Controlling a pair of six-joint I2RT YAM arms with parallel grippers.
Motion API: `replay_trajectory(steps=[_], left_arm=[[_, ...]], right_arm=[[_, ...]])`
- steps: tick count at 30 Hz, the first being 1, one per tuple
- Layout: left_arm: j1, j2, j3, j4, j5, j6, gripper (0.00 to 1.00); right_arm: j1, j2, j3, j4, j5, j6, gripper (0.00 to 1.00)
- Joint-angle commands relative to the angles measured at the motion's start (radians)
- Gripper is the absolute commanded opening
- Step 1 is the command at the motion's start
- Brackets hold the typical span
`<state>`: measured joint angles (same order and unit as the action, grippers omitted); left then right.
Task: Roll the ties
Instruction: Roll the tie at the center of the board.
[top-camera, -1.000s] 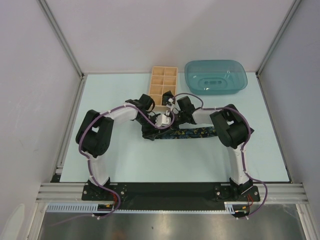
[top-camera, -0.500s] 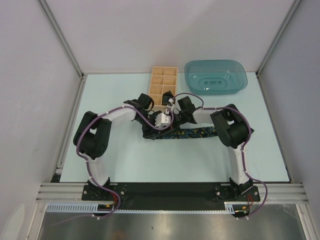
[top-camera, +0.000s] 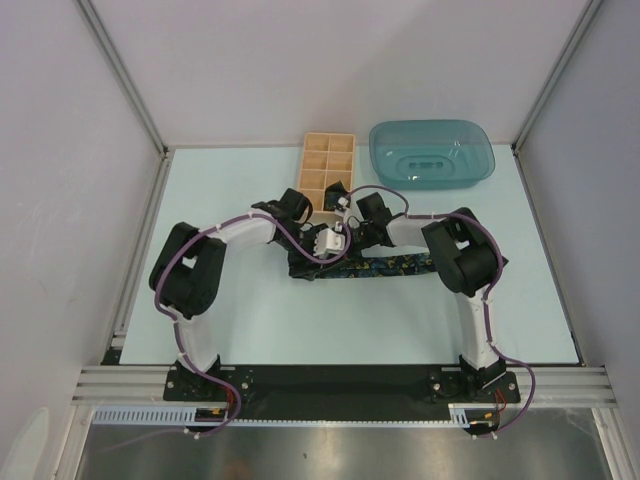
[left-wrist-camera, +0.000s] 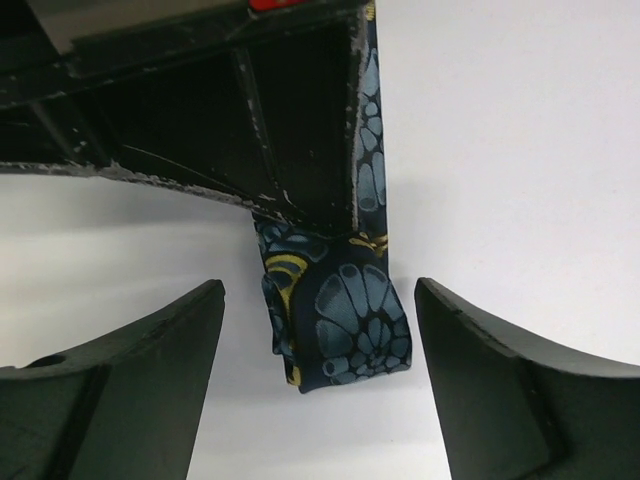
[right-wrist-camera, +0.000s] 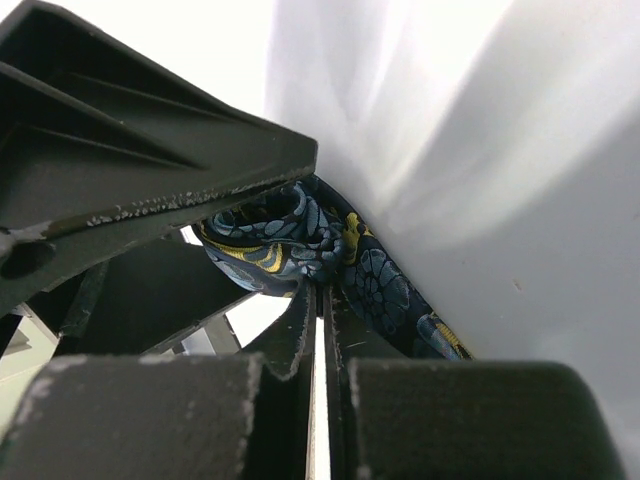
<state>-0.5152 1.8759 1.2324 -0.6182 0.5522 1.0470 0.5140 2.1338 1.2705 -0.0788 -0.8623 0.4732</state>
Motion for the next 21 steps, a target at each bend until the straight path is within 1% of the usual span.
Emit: replay_trajectory(steps=[1, 4, 5, 7, 8, 10, 12, 13, 14, 16, 17, 20, 21], left_arm=[[-0.019, 0.032, 0.062, 0.026, 0.0, -0.024, 0.83], [-0.022, 0.057, 0.078, 0.018, -0.027, -0.005, 0.79], [-0.023, 0.061, 0.084, 0.005, -0.031, 0.002, 0.74], [-0.023, 0.068, 0.091, -0.032, -0.032, 0.022, 0.68], [-0.022, 0.065, 0.084, -0.035, -0.029, 0.028, 0.62], [-0.023, 0.051, 0.062, -0.035, -0.025, 0.044, 0.59], [-0.022, 0.052, 0.058, -0.058, -0.018, 0.062, 0.51], [-0.023, 0.055, 0.058, -0.066, -0.015, 0.065, 0.44], [-0.022, 0.057, 0.058, -0.077, -0.014, 0.068, 0.42], [-0.022, 0.058, 0.053, -0.094, -0.015, 0.082, 0.37], [-0.022, 0.055, 0.05, -0.095, -0.015, 0.084, 0.33], [-0.022, 0.058, 0.049, -0.098, -0.017, 0.082, 0.31], [-0.022, 0.058, 0.05, -0.1, -0.018, 0.079, 0.31]], right_arm=[[-0.006, 0.018, 0.006, -0.058, 0.045, -0.002, 0.0], [-0.006, 0.018, 0.007, -0.052, 0.045, -0.004, 0.0], [-0.009, 0.02, 0.007, -0.053, 0.046, -0.002, 0.0], [-0.009, 0.021, 0.007, -0.047, 0.046, 0.002, 0.0], [-0.009, 0.023, 0.007, -0.045, 0.046, 0.005, 0.0], [-0.012, 0.023, 0.009, -0.039, 0.042, 0.01, 0.0], [-0.012, 0.017, 0.01, -0.035, 0.029, 0.019, 0.0], [-0.015, 0.012, 0.01, -0.029, 0.025, 0.024, 0.0], [-0.015, 0.006, 0.01, -0.024, 0.022, 0.027, 0.1], [-0.019, -0.014, 0.007, -0.006, 0.005, 0.044, 0.21], [-0.022, -0.02, 0.007, 0.002, 0.0, 0.053, 0.29], [-0.022, -0.043, 0.004, 0.033, -0.026, 0.091, 0.38], [-0.023, -0.049, 0.001, 0.039, -0.035, 0.1, 0.39]])
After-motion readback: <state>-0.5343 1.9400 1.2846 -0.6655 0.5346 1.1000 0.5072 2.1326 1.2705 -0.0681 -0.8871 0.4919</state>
